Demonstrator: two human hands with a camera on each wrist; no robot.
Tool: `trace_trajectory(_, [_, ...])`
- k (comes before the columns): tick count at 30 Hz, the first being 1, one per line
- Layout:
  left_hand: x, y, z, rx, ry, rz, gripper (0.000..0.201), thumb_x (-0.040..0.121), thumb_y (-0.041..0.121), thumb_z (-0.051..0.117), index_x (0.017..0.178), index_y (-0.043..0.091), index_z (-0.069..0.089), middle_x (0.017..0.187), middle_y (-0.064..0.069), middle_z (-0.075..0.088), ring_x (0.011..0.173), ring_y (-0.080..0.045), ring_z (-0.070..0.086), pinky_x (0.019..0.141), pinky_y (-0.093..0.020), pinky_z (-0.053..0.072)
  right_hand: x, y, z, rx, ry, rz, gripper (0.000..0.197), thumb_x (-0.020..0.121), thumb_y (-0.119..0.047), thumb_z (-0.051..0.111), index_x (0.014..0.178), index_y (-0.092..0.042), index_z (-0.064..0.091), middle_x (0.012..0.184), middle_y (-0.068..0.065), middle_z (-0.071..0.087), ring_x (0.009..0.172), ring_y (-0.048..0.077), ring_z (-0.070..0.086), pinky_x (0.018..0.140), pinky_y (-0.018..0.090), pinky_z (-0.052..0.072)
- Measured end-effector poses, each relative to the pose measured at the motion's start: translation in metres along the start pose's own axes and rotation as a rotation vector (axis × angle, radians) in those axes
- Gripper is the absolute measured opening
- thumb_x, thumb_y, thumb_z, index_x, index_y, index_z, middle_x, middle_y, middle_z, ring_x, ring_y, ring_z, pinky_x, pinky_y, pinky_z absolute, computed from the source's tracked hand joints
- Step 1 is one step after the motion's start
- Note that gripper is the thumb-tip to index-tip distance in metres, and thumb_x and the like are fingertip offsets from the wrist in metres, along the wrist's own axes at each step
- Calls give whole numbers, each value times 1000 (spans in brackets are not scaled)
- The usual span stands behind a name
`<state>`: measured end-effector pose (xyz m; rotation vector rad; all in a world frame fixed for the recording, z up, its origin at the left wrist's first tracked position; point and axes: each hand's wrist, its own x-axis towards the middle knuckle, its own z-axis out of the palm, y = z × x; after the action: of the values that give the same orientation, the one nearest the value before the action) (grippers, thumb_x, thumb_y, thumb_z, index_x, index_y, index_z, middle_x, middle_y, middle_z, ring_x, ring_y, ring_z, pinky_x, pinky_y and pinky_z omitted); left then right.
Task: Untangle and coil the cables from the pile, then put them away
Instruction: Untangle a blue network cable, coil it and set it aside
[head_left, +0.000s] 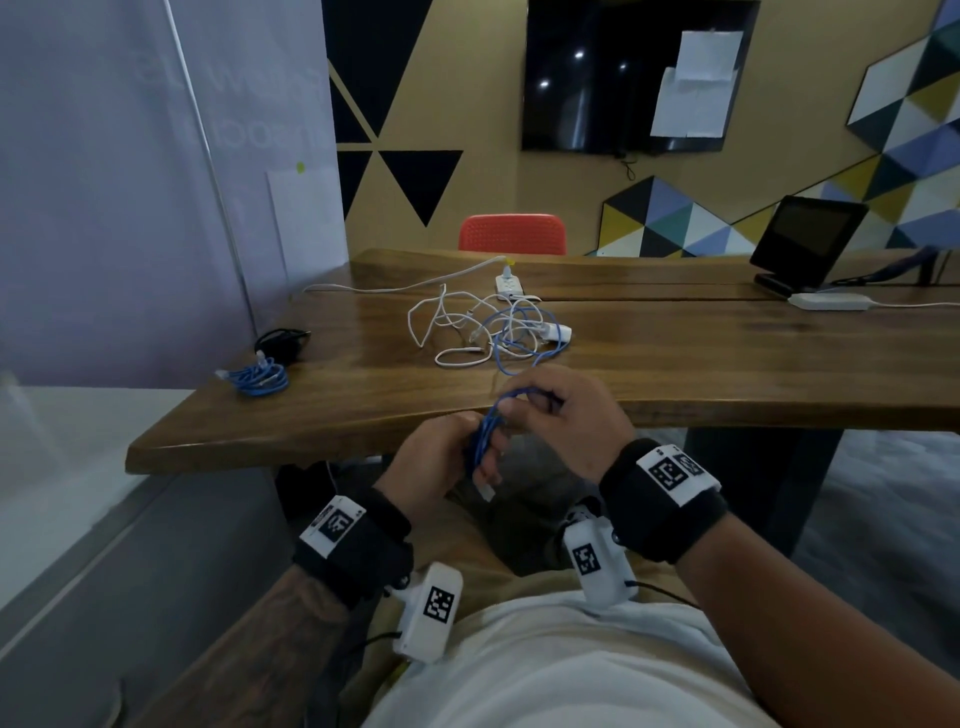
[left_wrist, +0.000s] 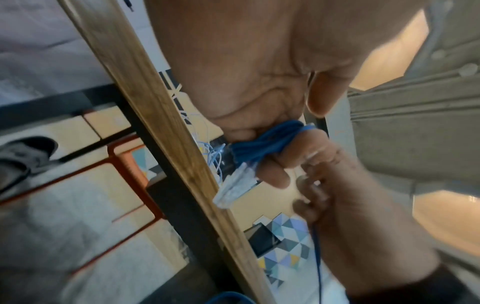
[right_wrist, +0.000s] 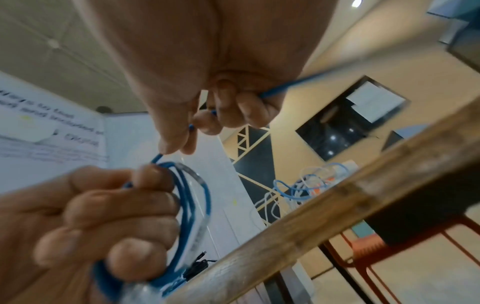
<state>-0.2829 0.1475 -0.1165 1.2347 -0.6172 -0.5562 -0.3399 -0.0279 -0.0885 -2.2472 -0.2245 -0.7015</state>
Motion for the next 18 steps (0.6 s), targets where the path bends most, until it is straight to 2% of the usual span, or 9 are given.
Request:
trace_trajectory(3, [-7, 9, 7, -111, -53, -53, 22, 81, 19, 46, 83, 1, 59, 57, -9, 52, 48, -19, 47, 58, -31, 49, -2, 6, 5, 131, 15, 21, 10, 92, -25, 69, 100, -26, 76, 93, -11, 73, 93, 7, 67, 88, 31, 54])
trace_trajectory(5, [-10, 12, 7, -257, -39, -56, 20, 83, 18, 48, 83, 1, 59, 59, -8, 53, 48, -18, 49, 59, -31, 51, -2, 6, 9, 142, -7, 24, 14, 97, -20, 63, 104, -20, 76, 96, -8, 74, 95, 6, 66, 87, 23, 51])
trace_trajectory(6, [-11, 15, 7, -342, -29, -57, 22, 85, 18, 45, 83, 2, 60, 60, -7, 53, 48, -18, 49, 60, -31, 51, -1, 7, 11, 143, -34, 43, 17, 99, -18, 60, 104, -17, 75, 93, -6, 73, 92, 5, 65, 85, 22, 49])
trace_trajectory(8, [-11, 21, 6, -526, -12, -35, 24, 85, 18, 42, 82, 4, 60, 60, -4, 49, 49, -15, 46, 63, -31, 51, -4, 10, 18, 91, -117, 104, 19, 100, -17, 56, 99, -14, 74, 80, -7, 68, 74, 1, 60, 77, 25, 48])
trace_trajectory(10, [-8, 26, 1, -695, 33, 26, 21, 85, 15, 42, 84, 3, 59, 63, -1, 45, 52, -13, 43, 67, -29, 51, -10, 11, 22, -5, -297, 222, 22, 102, -25, 53, 91, -18, 71, 70, -5, 63, 54, 0, 52, 64, 32, 46])
trace_trajectory(11, [-7, 27, -4, -744, 67, 57, 20, 86, 12, 41, 87, 2, 58, 65, -1, 46, 54, -13, 45, 71, -28, 50, -13, 7, 23, -21, -421, 284, 22, 103, -28, 50, 95, -22, 69, 68, -4, 62, 48, 0, 49, 58, 30, 45])
trace_trajectory(13, [-2, 22, -13, -767, 134, 97, 20, 93, 8, 38, 93, 3, 57, 69, -1, 50, 59, -12, 51, 79, -29, 52, -18, -2, 23, -41, -650, 327, 22, 105, -31, 46, 115, -26, 66, 69, -4, 62, 47, 5, 49, 55, 24, 44])
trace_trajectory(15, [5, 12, -20, -715, 226, 111, 21, 99, 7, 36, 96, 4, 57, 73, -2, 55, 62, -11, 57, 79, -29, 57, -18, -13, 22, -109, -784, 296, 25, 104, -31, 47, 121, -24, 63, 72, -4, 63, 55, 11, 54, 61, 26, 48])
trace_trajectory(18, [14, -6, -25, -494, 380, 158, 22, 102, 3, 36, 96, 4, 57, 76, -5, 59, 64, -13, 60, 76, -28, 56, -16, -21, 20, -160, -777, 260, 22, 101, -31, 52, 113, -19, 67, 72, -3, 62, 60, 12, 57, 65, 27, 52])
